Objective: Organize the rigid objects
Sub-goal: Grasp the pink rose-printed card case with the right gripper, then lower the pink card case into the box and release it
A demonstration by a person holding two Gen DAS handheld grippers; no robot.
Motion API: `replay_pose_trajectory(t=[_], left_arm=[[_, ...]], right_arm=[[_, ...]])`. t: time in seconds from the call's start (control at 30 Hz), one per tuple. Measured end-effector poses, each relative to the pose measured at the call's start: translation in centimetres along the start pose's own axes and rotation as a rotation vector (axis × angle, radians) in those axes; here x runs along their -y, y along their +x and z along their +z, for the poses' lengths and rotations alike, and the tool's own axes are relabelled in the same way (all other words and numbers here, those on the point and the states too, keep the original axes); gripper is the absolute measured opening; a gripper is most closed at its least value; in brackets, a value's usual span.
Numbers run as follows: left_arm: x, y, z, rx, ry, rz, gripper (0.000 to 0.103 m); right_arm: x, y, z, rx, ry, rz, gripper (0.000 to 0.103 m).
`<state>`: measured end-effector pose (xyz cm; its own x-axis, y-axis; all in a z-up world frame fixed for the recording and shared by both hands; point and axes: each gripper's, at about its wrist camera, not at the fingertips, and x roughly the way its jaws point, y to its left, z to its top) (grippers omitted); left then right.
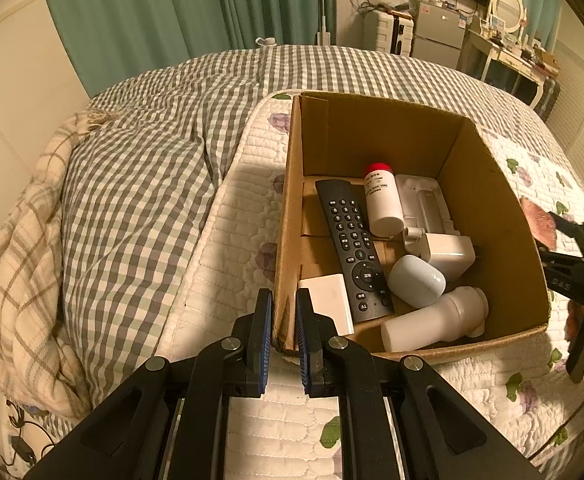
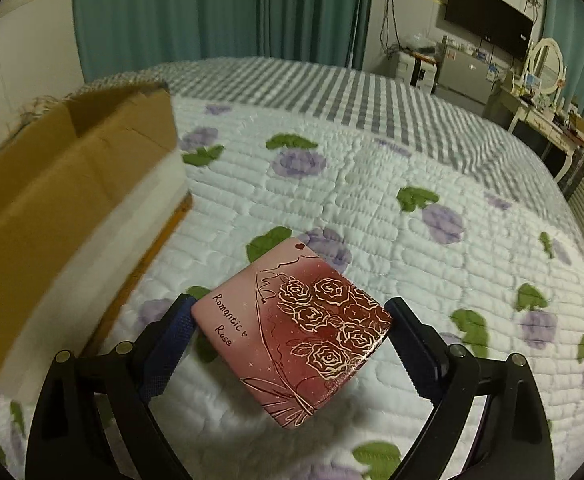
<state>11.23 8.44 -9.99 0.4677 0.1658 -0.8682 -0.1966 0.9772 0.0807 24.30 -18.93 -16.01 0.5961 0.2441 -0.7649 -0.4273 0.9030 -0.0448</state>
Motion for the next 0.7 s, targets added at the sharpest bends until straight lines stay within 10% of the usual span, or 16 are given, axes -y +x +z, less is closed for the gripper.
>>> replay_pose_trajectory(t=[0.33,0.7], left_arm=[[-0.1,-0.1,0.0,0.017,0.012,-0.026,0.011],[-0.6,-0.1,-0.2,0.031,0.014,-0.063,0.011]], right_arm=[[-1.9,-10.9,4.6,0.149,-0.082,-0.042,0.094],[-13.3,-16.6,9.6,0.277,-0.268,0.104,0.094]])
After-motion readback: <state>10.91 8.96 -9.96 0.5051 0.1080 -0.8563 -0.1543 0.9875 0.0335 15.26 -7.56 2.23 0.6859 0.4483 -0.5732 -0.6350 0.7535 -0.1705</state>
